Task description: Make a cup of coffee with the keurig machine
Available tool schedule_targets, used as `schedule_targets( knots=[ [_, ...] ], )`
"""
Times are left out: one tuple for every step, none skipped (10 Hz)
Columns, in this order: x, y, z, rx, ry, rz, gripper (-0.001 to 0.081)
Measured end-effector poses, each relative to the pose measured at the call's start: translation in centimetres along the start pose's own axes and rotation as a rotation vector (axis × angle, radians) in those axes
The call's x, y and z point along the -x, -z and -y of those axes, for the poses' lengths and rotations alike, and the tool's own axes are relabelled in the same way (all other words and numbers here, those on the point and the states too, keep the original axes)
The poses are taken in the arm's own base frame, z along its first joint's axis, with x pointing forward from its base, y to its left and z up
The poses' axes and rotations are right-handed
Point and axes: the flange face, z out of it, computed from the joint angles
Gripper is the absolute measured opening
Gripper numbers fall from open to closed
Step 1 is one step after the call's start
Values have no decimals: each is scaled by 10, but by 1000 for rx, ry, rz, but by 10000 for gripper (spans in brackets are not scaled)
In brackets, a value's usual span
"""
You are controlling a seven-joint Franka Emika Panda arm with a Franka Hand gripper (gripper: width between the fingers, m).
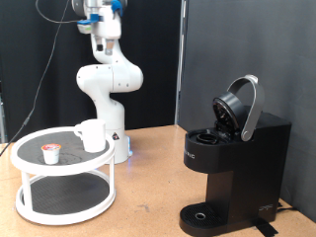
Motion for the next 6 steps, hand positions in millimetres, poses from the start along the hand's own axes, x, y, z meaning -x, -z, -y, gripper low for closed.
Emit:
schedule_targets(
  knots=[
    [1,0,0,0,0,0,734],
    [0,0,0,1,5,1,734],
    [-4,-1,2,2,12,1,734],
    [-12,-2,7,-3,23,-12,734],
    [-24,-4,14,-8,23,-27,734],
    [-36,-7,23,-12,8,-33,734]
  ],
)
